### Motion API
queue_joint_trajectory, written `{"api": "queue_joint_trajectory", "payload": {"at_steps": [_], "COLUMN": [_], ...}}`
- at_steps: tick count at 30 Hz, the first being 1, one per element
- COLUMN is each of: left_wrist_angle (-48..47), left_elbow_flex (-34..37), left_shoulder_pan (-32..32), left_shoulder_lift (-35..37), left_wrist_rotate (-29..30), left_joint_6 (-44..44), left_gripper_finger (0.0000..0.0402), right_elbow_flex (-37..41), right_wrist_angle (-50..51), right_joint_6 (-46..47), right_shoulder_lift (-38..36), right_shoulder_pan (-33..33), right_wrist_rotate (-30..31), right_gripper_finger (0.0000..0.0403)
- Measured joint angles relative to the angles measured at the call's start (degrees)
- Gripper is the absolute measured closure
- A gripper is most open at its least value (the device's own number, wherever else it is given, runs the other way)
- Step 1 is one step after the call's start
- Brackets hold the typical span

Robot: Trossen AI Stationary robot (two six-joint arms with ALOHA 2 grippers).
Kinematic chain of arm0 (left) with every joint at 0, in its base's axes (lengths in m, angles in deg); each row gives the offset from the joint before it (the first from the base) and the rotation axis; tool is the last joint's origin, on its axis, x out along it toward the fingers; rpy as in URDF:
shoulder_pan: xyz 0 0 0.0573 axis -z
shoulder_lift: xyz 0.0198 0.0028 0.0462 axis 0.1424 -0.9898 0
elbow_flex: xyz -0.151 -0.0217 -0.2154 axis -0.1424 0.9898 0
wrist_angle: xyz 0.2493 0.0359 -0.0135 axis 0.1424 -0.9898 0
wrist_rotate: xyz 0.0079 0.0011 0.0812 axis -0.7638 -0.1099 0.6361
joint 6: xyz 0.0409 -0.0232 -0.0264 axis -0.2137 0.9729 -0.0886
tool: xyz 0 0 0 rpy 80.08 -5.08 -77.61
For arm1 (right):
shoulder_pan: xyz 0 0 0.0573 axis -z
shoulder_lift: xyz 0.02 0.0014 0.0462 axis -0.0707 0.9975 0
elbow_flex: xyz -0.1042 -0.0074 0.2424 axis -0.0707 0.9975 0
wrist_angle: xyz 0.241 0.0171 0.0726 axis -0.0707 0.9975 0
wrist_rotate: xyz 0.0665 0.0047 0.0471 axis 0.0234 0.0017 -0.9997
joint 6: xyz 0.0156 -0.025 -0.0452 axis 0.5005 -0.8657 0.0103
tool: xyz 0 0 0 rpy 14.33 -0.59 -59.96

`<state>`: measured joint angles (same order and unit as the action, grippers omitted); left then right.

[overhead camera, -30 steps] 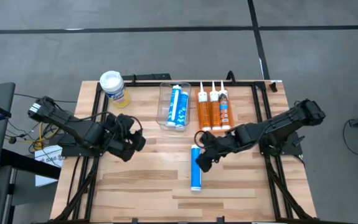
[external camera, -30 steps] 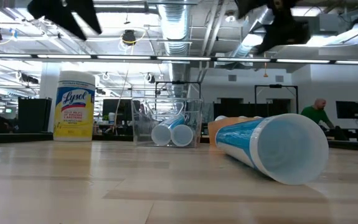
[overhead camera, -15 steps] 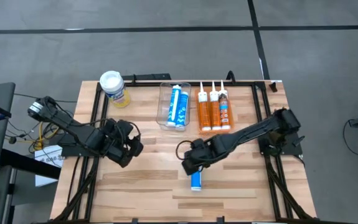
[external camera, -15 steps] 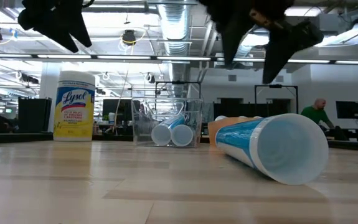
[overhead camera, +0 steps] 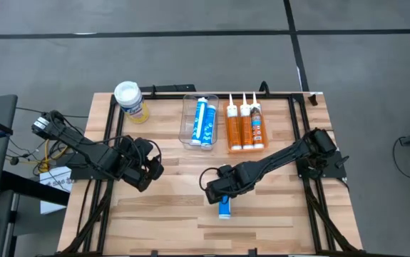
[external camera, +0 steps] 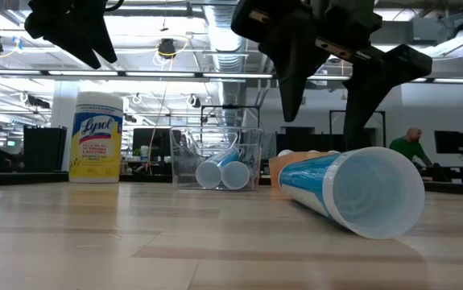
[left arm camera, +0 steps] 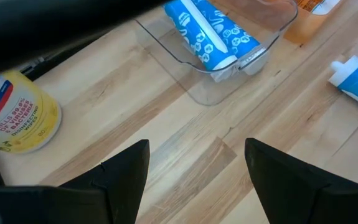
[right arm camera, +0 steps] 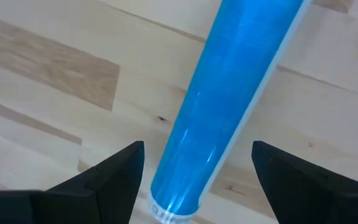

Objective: Pick & place silicon tubes, Sealant and Lysol wipes
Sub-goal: Put the blue sealant into the transparent bin

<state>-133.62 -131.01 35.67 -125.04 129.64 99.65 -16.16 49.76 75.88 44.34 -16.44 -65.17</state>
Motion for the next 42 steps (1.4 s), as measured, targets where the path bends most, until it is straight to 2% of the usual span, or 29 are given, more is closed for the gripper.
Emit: {"api": "queue_joint_trajectory", "payload": {"at_steps": [4, 21, 24, 30, 42], "left_wrist_angle": [0.0, 0.1, 0.4, 1.0, 4.5], "left_elbow_flex": [0.0, 0.0, 0.0, 0.0, 0.0], "left_shoulder_pan": [0.0, 0.0, 0.0, 0.0, 0.0], "left_shoulder_lift": [0.0, 0.0, 0.0, 0.0, 0.0], "left_wrist_rotate": [-0.1, -0.7, -1.6, -2.2, -2.8], "left_joint_6": [0.0, -1.0, -1.1, -1.0, -1.2], "left_gripper_finger": [0.0145, 0.0145, 0.0145, 0.0145, 0.0145], "right_elbow_flex": [0.0, -0.3, -0.3, 0.0, 0.2], "right_wrist_angle": [0.1, -5.6, -5.3, -4.3, -4.7], "right_joint_6": [1.7, 5.5, 5.5, 4.9, -0.2], "right_shoulder_lift": [0.1, 11.5, 12.2, 10.6, 3.4], "right_shoulder_pan": [0.0, -0.4, -0.4, -0.5, -0.5], "right_wrist_rotate": [0.1, -1.6, -1.8, -0.5, 4.8], "right_gripper_finger": [0.0112, 0.0112, 0.0122, 0.0201, 0.0203]}}
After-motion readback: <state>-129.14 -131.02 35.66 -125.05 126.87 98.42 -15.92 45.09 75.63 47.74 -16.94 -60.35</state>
